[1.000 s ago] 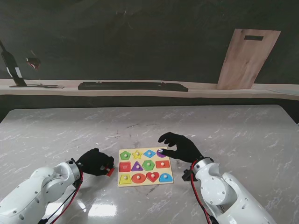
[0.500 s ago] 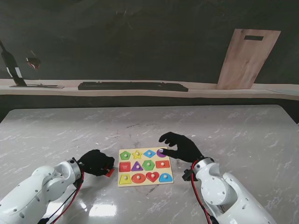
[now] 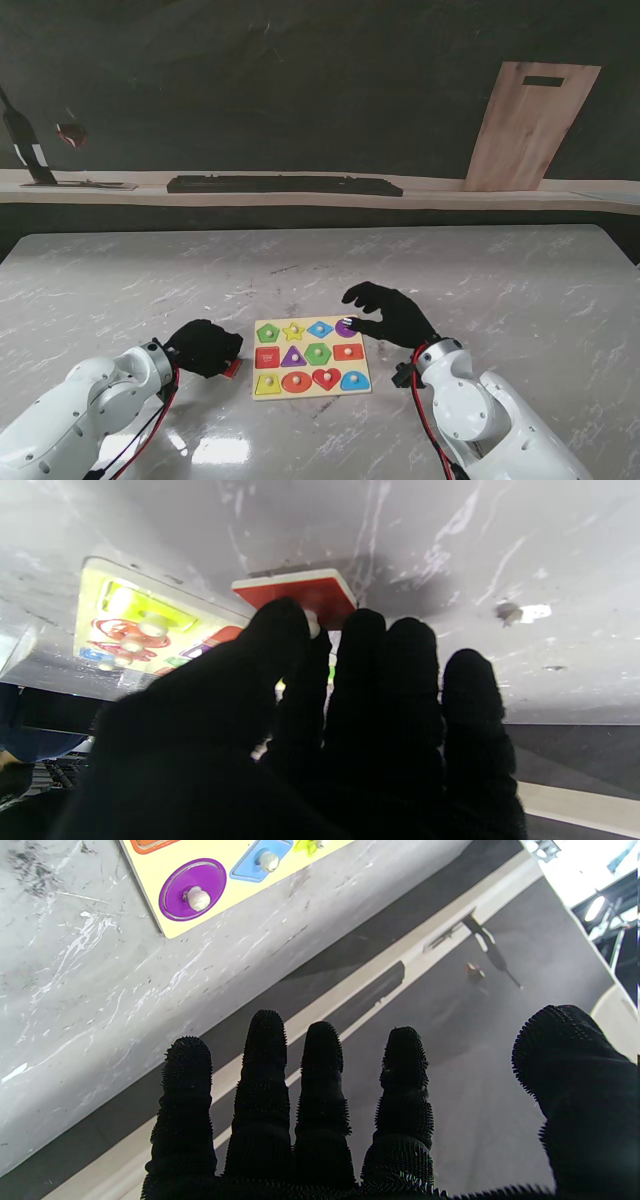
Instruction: Fit puzzle pieces into a puzzle board
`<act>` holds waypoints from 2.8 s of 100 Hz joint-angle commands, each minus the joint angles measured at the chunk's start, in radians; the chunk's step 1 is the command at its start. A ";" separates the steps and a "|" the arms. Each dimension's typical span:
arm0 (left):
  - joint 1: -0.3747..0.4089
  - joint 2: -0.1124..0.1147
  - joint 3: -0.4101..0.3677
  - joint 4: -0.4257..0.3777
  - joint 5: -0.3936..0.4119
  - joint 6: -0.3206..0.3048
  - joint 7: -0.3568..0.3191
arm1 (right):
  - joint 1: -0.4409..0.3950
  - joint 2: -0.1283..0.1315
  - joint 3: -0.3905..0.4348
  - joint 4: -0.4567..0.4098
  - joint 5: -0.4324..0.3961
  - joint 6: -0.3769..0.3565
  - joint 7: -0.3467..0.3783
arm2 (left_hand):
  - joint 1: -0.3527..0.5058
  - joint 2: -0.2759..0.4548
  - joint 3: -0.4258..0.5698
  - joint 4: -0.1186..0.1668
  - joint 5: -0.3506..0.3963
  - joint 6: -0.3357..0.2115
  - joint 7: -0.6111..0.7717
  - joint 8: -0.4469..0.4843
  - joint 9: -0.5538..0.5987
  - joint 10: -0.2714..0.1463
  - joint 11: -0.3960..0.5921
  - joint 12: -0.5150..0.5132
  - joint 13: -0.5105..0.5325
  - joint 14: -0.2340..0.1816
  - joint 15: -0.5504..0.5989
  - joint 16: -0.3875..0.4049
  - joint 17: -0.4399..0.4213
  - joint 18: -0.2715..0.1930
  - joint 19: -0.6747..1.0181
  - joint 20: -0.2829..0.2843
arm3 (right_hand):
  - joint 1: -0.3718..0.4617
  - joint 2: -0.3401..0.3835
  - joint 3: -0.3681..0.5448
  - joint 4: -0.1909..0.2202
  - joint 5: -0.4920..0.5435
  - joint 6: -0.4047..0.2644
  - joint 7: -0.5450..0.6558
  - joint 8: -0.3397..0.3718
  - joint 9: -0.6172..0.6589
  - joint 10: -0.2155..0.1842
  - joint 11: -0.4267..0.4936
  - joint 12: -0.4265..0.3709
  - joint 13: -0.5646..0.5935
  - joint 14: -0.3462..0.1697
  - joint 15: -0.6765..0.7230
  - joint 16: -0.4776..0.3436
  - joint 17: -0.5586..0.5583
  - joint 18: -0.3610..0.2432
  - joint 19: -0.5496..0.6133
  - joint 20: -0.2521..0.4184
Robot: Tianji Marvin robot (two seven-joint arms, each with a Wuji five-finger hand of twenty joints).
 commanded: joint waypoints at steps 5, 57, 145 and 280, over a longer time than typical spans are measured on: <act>0.007 -0.006 -0.002 -0.029 -0.010 0.027 -0.010 | -0.013 -0.003 0.002 -0.013 0.002 -0.010 -0.005 | -0.015 -0.025 0.076 0.002 0.037 0.012 0.063 0.007 0.025 0.057 0.039 0.002 0.049 -0.038 0.039 -0.007 0.010 0.108 0.054 0.021 | -0.021 0.011 -0.006 0.038 0.010 -0.042 0.000 0.016 0.030 -0.020 0.005 0.008 0.004 0.002 0.011 0.008 -0.006 0.003 0.007 0.017; -0.019 -0.028 0.065 -0.099 -0.083 0.189 -0.035 | -0.025 -0.007 0.014 -0.018 0.044 -0.043 -0.007 | -0.027 -0.029 0.103 0.014 0.032 0.032 0.067 0.030 0.021 0.070 0.066 0.012 0.046 -0.023 0.063 -0.013 0.001 0.125 0.077 0.036 | -0.021 0.011 -0.005 0.038 0.009 -0.041 -0.002 0.015 0.030 -0.020 0.004 0.007 0.003 0.002 0.011 0.008 -0.008 0.004 0.006 0.017; -0.117 -0.054 0.274 -0.114 -0.159 0.459 -0.069 | -0.061 -0.018 0.072 -0.026 0.120 -0.093 -0.026 | -0.033 -0.031 0.122 0.019 0.028 0.044 0.070 0.046 0.017 0.079 0.084 0.014 0.045 -0.013 0.081 -0.027 0.001 0.142 0.088 0.053 | -0.022 0.012 -0.006 0.038 0.010 -0.041 -0.004 0.015 0.028 -0.021 0.002 0.007 0.002 0.001 0.009 0.008 -0.008 0.003 0.005 0.017; -0.141 -0.072 0.364 -0.062 -0.170 0.621 -0.021 | -0.070 -0.018 0.085 -0.033 0.121 -0.099 -0.030 | -0.024 -0.030 0.115 0.008 0.026 0.061 0.067 0.044 0.011 0.091 0.094 0.006 0.043 -0.003 0.091 -0.044 0.000 0.154 0.091 0.066 | -0.021 0.012 -0.006 0.038 0.011 -0.040 -0.004 0.015 0.029 -0.021 0.002 0.006 0.002 0.001 0.009 0.008 -0.009 0.003 0.004 0.018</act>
